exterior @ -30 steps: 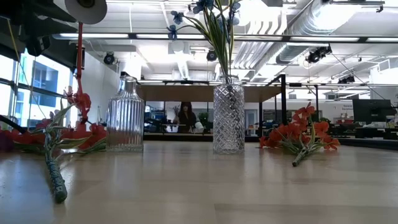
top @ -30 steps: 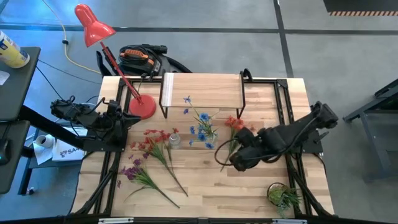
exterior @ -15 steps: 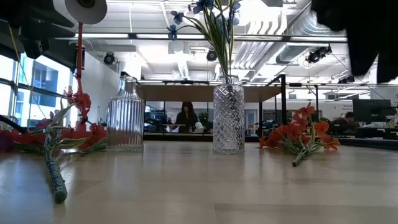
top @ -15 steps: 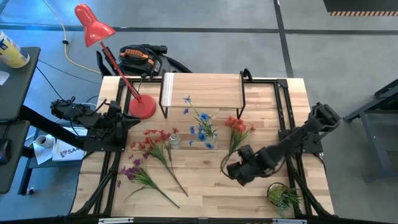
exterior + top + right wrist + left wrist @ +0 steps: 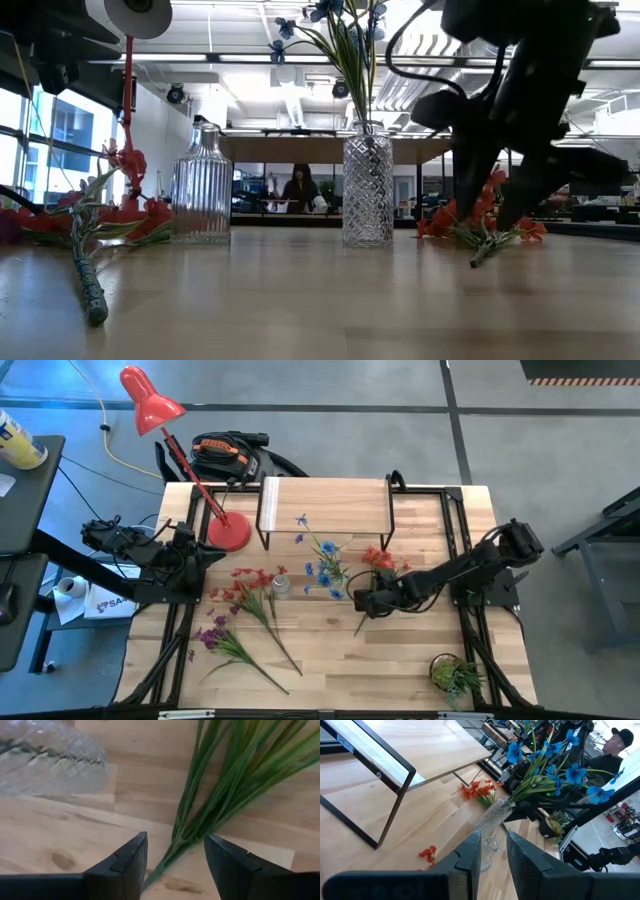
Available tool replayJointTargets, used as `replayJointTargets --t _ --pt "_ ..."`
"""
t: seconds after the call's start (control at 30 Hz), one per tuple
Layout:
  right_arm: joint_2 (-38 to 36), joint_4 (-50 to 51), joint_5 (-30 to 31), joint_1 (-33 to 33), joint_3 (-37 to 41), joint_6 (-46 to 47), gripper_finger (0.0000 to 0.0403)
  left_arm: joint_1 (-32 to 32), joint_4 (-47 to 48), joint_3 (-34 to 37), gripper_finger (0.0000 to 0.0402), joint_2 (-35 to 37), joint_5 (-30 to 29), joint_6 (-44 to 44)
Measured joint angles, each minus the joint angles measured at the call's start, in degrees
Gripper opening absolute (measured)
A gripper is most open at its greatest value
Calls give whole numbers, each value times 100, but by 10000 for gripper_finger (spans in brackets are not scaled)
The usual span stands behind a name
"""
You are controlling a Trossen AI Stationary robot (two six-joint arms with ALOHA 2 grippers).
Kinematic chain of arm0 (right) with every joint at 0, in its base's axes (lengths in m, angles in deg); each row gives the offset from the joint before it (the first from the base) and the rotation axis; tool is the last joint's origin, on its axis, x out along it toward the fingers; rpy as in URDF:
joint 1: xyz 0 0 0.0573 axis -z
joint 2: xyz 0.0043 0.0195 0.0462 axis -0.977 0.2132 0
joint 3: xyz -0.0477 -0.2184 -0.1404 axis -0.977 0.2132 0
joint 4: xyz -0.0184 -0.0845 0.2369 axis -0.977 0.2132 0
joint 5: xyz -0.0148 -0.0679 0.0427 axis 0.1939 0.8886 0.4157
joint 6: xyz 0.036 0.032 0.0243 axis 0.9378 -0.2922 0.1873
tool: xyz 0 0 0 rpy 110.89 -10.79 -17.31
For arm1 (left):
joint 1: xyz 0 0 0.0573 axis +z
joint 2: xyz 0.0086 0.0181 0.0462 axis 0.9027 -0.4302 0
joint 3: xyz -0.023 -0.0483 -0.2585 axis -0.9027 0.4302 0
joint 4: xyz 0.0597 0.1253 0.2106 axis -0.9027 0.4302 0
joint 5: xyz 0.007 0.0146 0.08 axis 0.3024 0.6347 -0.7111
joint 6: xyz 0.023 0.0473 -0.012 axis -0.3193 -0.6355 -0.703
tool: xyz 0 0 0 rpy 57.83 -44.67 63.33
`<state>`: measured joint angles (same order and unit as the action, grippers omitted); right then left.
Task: Pick and place flowers into a vace then onto a shelf
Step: Put the right orange flowers into the right transparent flower vase
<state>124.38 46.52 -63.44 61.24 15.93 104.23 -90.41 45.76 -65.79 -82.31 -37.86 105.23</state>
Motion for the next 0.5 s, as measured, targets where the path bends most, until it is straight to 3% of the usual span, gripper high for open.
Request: replayJointTargets --t 0.5 --pt "593 456 -214 422 8 -120 178 0 -2 0 127 0 -99 2"
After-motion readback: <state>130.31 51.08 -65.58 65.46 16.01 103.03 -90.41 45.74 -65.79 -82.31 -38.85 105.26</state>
